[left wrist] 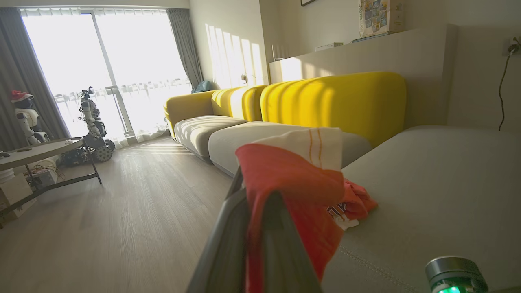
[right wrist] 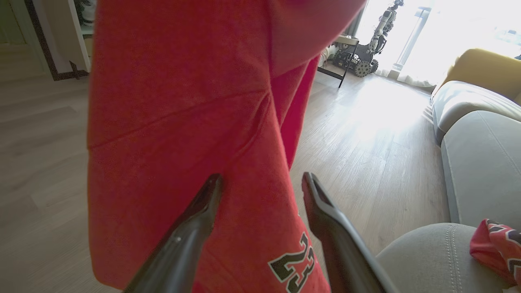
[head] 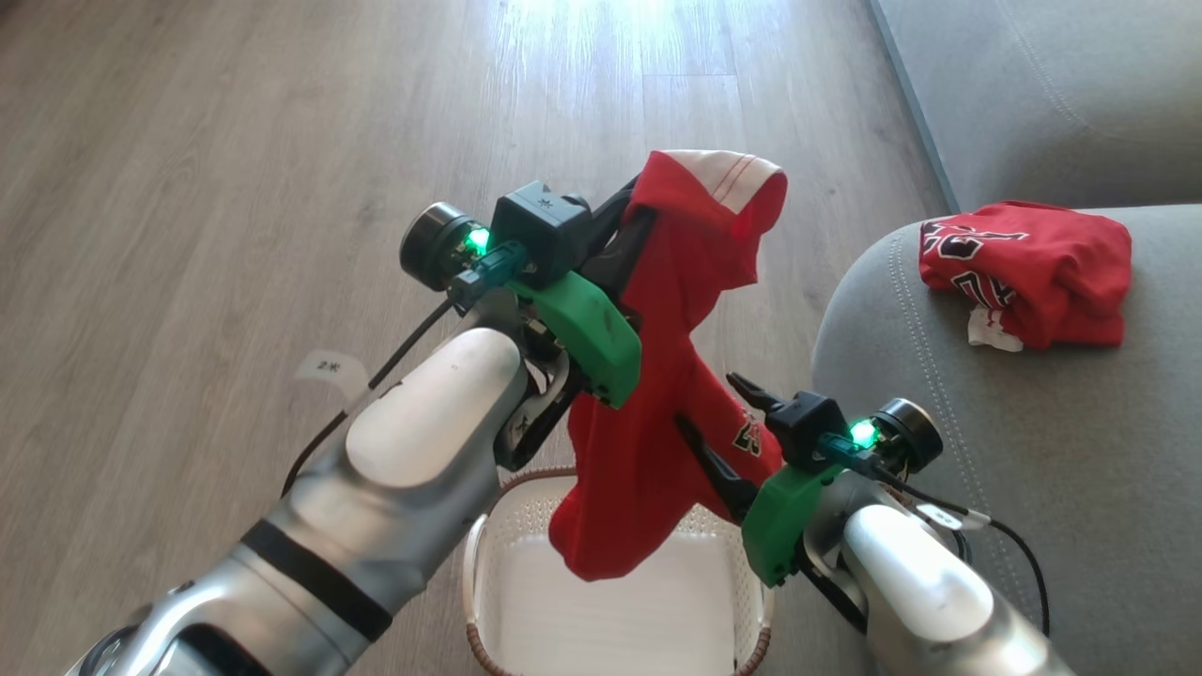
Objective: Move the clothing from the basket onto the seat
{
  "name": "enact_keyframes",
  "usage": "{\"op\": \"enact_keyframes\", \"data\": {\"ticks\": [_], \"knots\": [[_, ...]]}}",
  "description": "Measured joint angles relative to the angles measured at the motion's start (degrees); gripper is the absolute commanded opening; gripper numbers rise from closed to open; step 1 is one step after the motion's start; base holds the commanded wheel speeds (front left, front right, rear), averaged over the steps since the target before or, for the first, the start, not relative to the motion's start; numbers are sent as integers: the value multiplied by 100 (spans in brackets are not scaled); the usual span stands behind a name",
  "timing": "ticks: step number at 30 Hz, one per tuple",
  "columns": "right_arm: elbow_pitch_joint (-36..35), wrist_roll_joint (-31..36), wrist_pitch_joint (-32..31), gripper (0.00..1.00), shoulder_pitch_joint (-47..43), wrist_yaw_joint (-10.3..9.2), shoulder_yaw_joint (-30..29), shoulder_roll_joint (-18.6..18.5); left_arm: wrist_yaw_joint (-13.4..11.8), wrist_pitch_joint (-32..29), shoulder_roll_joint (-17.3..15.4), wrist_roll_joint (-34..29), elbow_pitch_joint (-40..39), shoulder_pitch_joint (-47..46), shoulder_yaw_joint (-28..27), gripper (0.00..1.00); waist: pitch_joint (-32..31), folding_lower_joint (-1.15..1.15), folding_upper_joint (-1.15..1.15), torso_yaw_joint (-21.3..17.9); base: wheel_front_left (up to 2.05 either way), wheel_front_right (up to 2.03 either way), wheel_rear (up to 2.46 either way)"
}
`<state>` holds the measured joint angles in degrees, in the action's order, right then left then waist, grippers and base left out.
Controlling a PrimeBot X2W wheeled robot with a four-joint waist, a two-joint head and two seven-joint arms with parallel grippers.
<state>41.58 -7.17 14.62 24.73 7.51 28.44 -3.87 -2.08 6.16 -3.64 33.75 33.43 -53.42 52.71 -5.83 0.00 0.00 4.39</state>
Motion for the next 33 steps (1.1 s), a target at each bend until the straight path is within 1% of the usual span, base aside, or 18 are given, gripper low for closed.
{"op": "enact_keyframes", "data": {"ticks": [1,2,3,4,8,16,17,18,19,20,21,22,28,30,33], "knots": [[244,-90,0,100,138,0,259,-74,5,8,15,0,-54,0,21,0,-2,0,0,44,0,0,0],[342,-167,0,100,209,0,392,-110,7,16,20,0,-93,0,33,0,-3,0,0,67,0,0,0],[342,-167,0,100,209,0,392,-110,7,16,20,0,-93,0,33,0,-3,0,0,67,0,0,0],[504,-327,0,100,348,0,647,-176,7,48,41,16,-131,0,53,0,-7,0,0,107,0,0,0],[783,-603,0,100,650,0,1106,-237,7,49,51,35,-224,0,143,0,-16,0,0,170,0,0,0],[1110,-1105,0,100,998,0,1688,-203,-1,51,102,100,-363,0,218,0,-28,0,0,253,0,0,0],[1147,-1163,0,99,1025,0,1722,-192,-1,52,103,101,-376,0,227,0,-27,0,0,267,0,0,0],[1193,-1207,0,78,1048,0,1774,-182,-2,53,103,121,-389,0,237,0,-25,0,0,282,0,0,0],[1238,-1230,0,50,1073,0,1829,-176,-2,56,104,162,-404,0,243,0,-23,0,0,297,0,0,0],[1266,-1256,0,36,1098,0,1860,-169,-3,56,104,188,-421,0,245,0,-20,0,0,311,0,0,0],[1279,-1277,0,1,1119,0,1879,-162,-13,56,105,200,-435,0,248,0,-15,0,0,326,0,0,0],[1280,-1313,0,0,1130,0,1891,-155,-30,56,107,200,-436,1,252,0,-11,0,0,339,0,0,0],[1180,-1408,0,0,1132,1,1842,-145,-104,56,52,252,-281,18,231,0,24,0,0,314,0,0,0],[1050,-1417,0,0,1131,0,1716,-175,-147,58,-16,297,-223,61,216,0,33,0,0,262,0,0,0],[829,-1449,0,0,1099,0,1356,-205,-203,153,-92,396,-93,158,160,0,46,0,0,154,0,0,0]]}}
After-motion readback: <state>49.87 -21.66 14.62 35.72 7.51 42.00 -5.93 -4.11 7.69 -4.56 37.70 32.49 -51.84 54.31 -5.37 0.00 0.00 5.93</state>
